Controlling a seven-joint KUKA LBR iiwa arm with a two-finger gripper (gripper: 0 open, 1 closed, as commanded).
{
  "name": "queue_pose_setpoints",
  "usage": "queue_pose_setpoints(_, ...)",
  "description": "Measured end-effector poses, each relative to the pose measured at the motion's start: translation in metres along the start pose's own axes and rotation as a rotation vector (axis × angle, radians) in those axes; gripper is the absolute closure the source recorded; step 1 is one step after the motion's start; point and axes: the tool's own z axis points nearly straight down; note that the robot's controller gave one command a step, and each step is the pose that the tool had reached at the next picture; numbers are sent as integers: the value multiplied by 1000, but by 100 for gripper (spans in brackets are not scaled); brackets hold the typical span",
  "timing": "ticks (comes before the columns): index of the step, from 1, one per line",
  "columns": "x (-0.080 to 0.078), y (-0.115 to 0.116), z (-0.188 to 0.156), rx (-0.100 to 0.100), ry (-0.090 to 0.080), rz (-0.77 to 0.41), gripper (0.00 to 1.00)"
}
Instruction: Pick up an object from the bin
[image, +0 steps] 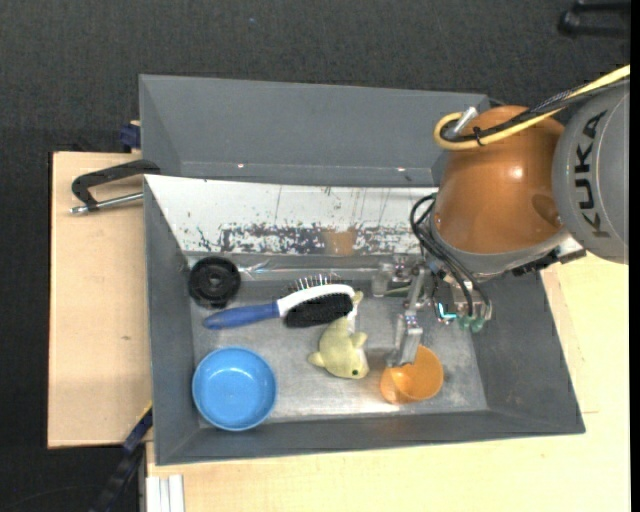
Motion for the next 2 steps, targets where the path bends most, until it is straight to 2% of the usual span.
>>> queue_pose_setpoints(1, -30, 7, 136, 0, -1, 86, 0)
queue_pose_setpoints(2, -11, 11, 140, 1, -15, -75, 0)
